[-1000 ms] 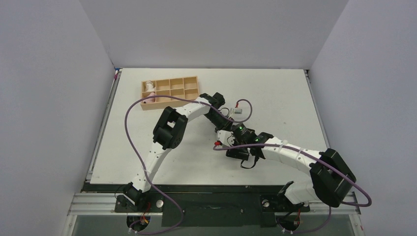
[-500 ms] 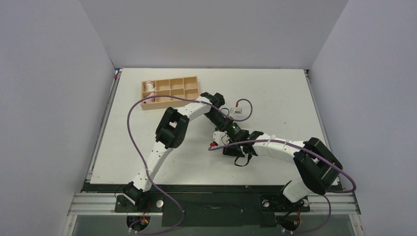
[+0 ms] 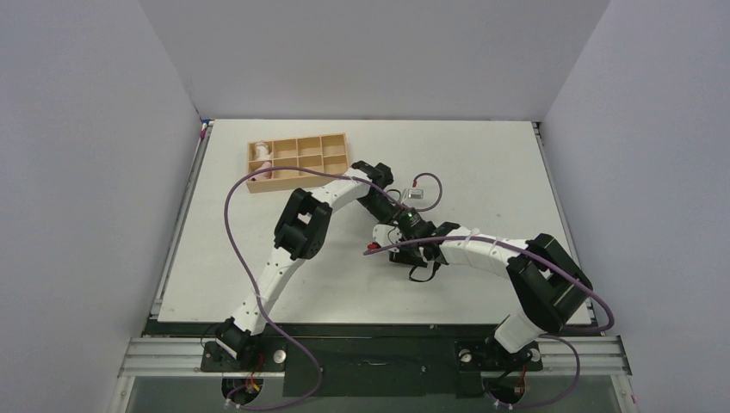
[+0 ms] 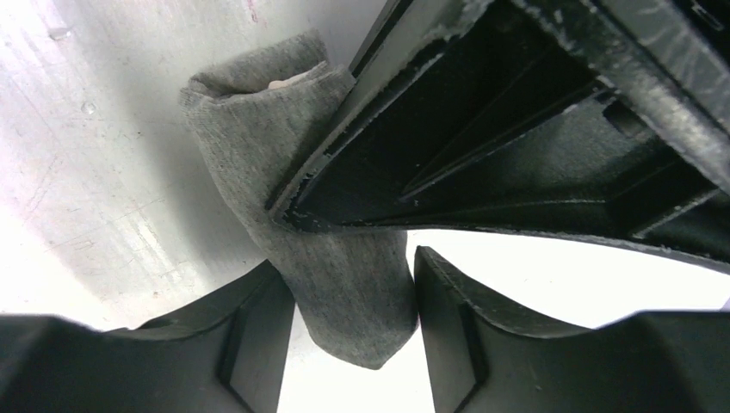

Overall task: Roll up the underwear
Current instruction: Roll the underwear to the center of the board, then pick up the underwear from the center of the board.

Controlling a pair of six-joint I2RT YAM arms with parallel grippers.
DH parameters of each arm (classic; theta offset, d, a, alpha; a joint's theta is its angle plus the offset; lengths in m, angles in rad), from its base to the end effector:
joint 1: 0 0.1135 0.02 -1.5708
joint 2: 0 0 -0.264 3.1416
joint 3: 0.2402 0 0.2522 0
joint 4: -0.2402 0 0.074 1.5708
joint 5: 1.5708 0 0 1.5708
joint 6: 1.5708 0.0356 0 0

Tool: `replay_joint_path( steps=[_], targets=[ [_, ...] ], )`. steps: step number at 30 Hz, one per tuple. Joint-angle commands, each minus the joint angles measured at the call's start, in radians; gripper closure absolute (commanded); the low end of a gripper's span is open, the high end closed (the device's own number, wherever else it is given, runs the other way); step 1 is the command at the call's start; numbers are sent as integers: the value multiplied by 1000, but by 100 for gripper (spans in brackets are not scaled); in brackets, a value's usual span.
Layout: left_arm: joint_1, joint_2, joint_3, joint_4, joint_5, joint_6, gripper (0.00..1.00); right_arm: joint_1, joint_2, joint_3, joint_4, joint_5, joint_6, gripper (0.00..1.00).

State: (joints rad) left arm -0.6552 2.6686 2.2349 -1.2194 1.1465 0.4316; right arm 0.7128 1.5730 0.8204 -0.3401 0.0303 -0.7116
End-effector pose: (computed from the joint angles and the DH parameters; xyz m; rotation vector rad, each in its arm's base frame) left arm 0.3729 -0.3275 0.0969 -1.2303 -2.1646 1.5853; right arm 0.2207 0.1894 0.1566 -1.7330 2.0223 -0.0400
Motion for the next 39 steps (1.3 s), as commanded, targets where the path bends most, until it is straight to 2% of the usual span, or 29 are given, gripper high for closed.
replay_joint_path(
  steps=[1,5,8,9,13,22,30,39],
  targets=[
    [-4,123,-31,-8,-299,112,100,-34,49,44,-44,-80,-3,67],
    [-4,122,-29,-11,-292,111,99,-51,69,74,-89,-121,-3,86],
    [0,119,-31,-8,-293,109,90,-72,85,101,-144,-180,0,100],
    [1,114,-33,-2,-293,106,83,-79,89,107,-156,-193,0,100],
    [9,91,-55,28,-304,91,70,-106,105,140,-236,-263,-2,100],
    [35,21,-131,116,-335,55,50,-142,114,165,-370,-372,-8,100],
    [62,-1,-147,164,-334,14,43,-171,95,192,-475,-471,-4,100],
    [105,-43,-163,181,-287,-5,38,-267,88,225,-544,-583,8,100]
  ],
)
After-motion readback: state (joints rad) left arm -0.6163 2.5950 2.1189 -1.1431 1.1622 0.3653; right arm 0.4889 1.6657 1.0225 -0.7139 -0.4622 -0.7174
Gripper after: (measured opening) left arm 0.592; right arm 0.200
